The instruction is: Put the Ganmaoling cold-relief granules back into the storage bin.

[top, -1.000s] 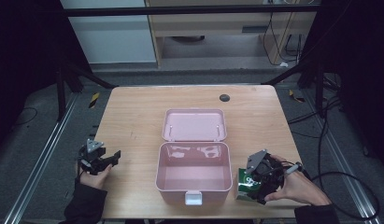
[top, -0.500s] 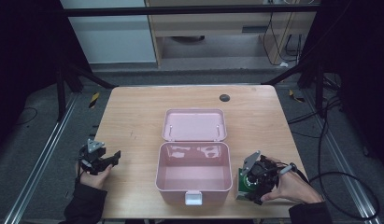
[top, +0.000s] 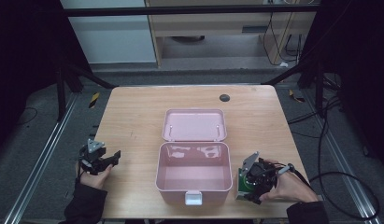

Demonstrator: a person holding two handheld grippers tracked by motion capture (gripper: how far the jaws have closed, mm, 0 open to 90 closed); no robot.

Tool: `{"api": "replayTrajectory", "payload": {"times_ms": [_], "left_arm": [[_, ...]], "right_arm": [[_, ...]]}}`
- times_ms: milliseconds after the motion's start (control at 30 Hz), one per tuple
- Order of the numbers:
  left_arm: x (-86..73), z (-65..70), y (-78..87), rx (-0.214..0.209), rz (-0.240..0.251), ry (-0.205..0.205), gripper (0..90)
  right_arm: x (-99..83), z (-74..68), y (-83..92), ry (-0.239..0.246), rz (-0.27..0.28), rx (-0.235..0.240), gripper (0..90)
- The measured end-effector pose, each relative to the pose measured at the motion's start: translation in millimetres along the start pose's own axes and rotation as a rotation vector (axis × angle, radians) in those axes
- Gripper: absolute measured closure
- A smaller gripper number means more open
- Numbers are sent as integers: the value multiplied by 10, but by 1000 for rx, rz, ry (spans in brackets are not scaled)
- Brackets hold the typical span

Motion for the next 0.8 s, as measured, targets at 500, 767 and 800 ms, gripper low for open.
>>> {"api": "replayTrajectory", "payload": {"times_ms": [500,767,800], "left_arm": [[-24,2,-23,2,-16,-7,365],[-23,8,-19,0,-16,-9,366],[-23,8,-19,0,-16,-9,366]], "right_arm": [[-20,-20,64,-15,4,17,155],[41,18,332,-15,63,-15,156],[47,24,376,-11,65,-20,156]]}}
Point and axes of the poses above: each handheld gripper's, and its own axes: y roughly backward along the jaws, x roughly out of its top, z roughly to its right, the point moved 10 cm from there along -y, roughly forward along the jaws, and after that the axes turned 1 degree about y, right-handed, at the moved point
